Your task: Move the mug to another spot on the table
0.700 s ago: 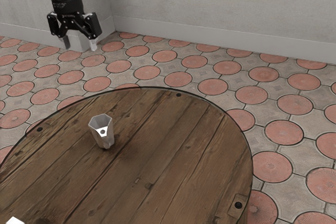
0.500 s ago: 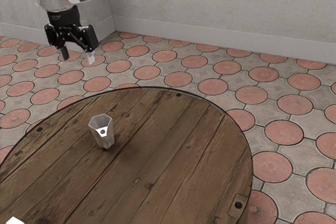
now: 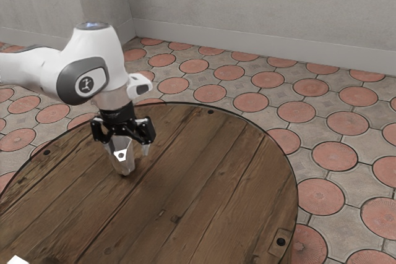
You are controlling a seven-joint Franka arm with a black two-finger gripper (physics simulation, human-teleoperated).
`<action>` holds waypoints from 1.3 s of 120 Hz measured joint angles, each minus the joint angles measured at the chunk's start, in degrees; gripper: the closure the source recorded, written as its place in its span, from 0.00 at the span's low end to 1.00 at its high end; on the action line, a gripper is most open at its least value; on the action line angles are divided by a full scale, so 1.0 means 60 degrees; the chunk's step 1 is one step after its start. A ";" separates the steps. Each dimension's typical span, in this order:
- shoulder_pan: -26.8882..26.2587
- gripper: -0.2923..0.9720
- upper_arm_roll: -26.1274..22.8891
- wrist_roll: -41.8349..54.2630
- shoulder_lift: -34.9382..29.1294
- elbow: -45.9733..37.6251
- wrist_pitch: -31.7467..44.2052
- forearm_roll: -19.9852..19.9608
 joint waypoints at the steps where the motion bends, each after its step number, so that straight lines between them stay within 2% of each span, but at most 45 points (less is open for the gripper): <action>1: 0.0007 0.25 0.0001 -0.0095 0.0018 -0.0026 0.0108 0.0079; 14: -0.0005 0.25 0.0007 -0.1446 0.0380 -0.0163 0.1241 0.1268; 27: -0.0033 0.25 0.0011 -0.2980 0.0896 -0.0182 0.2158 0.1782; 52: 0.0253 0.25 0.0455 -0.5591 0.1311 -0.0921 0.3169 0.1717; 78: 0.0413 0.25 0.0519 -0.7483 0.1861 -0.1405 0.3727 0.1712; 92: 0.0388 0.25 0.0546 -0.8164 0.2278 -0.1437 0.4069 0.1803; 111: 0.0068 0.27 0.0704 -0.8683 0.2700 -0.1435 0.4578 0.2819; 129: 0.0141 0.29 0.1160 -0.9004 0.2954 -0.1429 0.5082 0.3690; 156: 0.0130 0.36 0.1270 -0.9284 0.3313 -0.1410 0.5752 0.4055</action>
